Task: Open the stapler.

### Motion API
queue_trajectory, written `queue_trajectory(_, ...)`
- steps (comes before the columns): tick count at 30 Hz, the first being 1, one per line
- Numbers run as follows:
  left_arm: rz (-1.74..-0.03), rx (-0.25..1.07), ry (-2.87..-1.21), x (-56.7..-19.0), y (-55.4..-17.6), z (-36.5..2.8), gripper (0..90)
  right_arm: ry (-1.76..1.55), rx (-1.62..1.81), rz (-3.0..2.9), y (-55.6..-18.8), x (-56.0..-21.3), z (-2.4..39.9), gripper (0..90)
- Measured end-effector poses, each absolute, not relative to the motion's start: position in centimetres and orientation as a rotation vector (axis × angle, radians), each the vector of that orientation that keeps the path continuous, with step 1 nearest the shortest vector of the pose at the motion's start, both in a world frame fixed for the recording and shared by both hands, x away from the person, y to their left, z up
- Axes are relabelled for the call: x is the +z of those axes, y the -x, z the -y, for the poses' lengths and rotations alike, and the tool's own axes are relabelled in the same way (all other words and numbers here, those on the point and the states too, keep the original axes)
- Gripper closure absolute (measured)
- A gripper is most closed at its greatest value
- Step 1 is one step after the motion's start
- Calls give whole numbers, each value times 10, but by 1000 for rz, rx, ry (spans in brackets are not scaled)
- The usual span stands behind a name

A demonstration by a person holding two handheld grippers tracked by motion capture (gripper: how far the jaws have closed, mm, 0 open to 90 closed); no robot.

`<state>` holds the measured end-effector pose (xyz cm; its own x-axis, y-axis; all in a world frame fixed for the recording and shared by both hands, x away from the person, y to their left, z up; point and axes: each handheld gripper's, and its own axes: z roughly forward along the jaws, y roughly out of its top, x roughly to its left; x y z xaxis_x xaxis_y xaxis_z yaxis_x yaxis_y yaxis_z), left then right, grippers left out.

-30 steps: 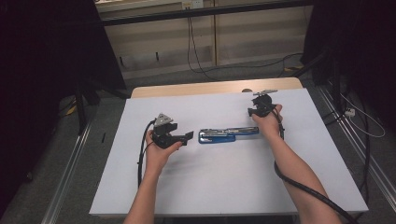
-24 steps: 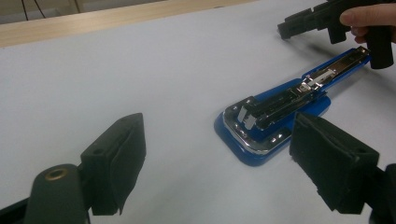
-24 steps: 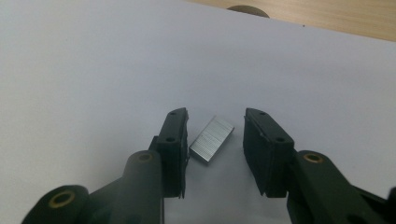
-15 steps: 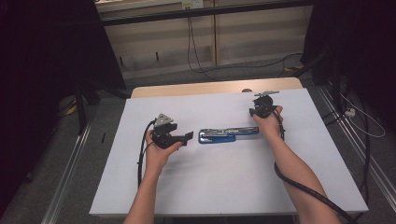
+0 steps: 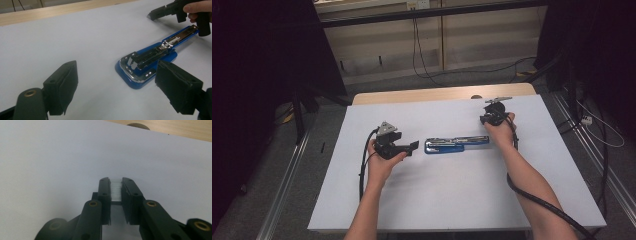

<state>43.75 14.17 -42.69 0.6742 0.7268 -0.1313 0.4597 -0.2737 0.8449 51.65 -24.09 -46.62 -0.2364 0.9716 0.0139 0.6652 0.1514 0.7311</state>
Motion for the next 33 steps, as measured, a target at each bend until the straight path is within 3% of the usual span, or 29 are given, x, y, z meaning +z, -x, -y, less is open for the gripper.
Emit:
queue_trajectory(13,-920,347,-1930,-424,-435,-142,176,-1503,921,-2010,-507,-463,244,788)
queue_trajectory(33,-930,352,-1949,-418,-426,-149,126,-1332,1076,-2138,-474,-421,238,788)
